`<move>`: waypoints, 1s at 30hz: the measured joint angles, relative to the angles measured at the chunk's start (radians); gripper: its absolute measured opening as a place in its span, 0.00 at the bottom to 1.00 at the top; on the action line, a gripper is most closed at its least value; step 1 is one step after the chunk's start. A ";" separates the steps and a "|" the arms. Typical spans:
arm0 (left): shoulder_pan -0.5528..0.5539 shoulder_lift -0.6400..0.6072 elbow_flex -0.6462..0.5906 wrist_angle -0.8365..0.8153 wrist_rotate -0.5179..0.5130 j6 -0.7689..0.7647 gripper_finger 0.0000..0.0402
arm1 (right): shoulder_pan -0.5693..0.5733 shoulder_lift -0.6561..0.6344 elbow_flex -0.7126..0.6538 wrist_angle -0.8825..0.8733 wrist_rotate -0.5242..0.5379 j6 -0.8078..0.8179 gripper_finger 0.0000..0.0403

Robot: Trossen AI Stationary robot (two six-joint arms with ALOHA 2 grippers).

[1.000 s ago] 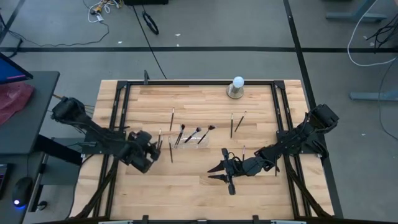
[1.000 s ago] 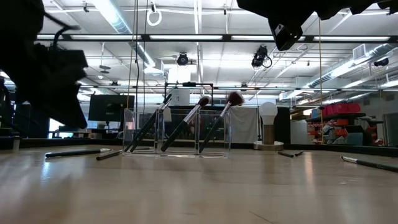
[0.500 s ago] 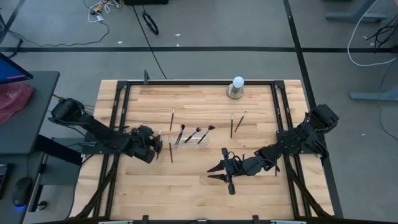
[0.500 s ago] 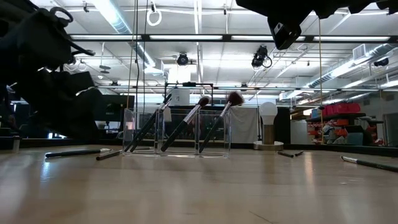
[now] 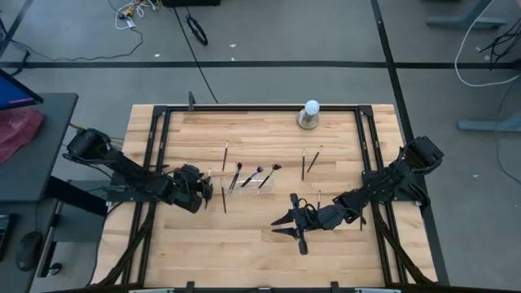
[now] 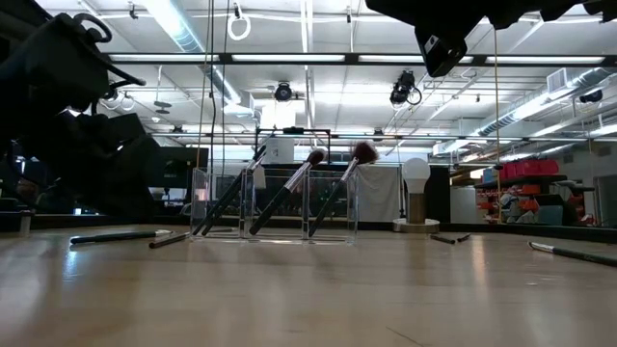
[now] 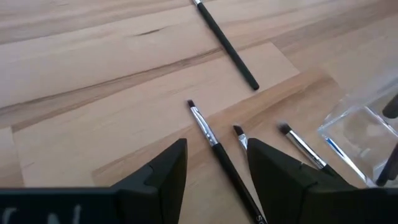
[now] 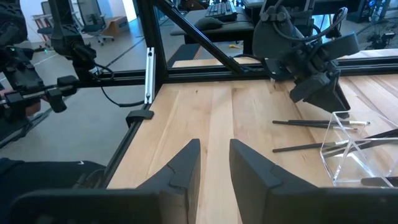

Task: Put items in baskets/containers
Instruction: Put the eyeshadow brush into the transparent organizer

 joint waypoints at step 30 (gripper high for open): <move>-0.002 0.087 0.003 -0.084 0.106 -0.002 0.07 | 0.000 0.000 0.000 -0.004 0.000 0.001 0.21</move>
